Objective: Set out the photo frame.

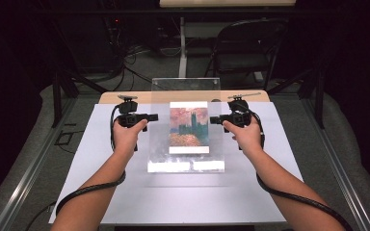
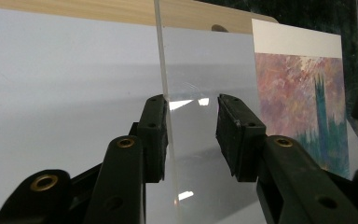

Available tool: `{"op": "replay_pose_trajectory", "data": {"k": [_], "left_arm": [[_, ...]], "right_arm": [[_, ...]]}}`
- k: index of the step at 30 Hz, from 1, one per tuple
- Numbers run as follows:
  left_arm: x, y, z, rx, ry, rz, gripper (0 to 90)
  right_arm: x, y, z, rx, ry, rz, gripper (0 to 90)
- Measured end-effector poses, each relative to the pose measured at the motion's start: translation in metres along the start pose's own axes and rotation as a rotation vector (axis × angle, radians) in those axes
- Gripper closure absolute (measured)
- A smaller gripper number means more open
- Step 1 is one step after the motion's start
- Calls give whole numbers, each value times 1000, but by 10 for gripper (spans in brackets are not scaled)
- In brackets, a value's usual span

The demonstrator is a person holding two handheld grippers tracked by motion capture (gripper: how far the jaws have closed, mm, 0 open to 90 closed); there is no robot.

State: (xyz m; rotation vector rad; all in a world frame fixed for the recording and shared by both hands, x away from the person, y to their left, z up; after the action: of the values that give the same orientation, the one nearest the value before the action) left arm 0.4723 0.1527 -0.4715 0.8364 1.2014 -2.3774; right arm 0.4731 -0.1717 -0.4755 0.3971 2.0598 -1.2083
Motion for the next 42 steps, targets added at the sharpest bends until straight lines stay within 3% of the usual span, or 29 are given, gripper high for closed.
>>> {"op": "replay_pose_trajectory", "data": {"k": [19,29,36,42], "left_arm": [[12,-30,14,35,61,43,687],[21,-45,20,46,82,67,710],[26,-52,24,53,103,74,718],[30,-58,27,51,114,83,722]], "right_arm": [[10,-32,-13,-21,-32,56,588],[16,-44,-18,-48,-81,87,612],[21,-53,-22,-52,-66,101,638],[25,-59,-26,-48,-83,114,641]]}}
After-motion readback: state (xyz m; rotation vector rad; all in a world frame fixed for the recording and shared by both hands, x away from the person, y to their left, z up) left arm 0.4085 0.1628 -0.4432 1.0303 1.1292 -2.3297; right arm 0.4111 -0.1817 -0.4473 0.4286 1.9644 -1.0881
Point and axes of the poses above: each handheld gripper's, and its own axes: y roughly forward along the jaws, x roughly out of its underside, z roughly to its right, the point moved 3 cm from there along y, roughly forward along the jaws, and after that the axes turned 2 degrees about x, right-handed, at the moved point
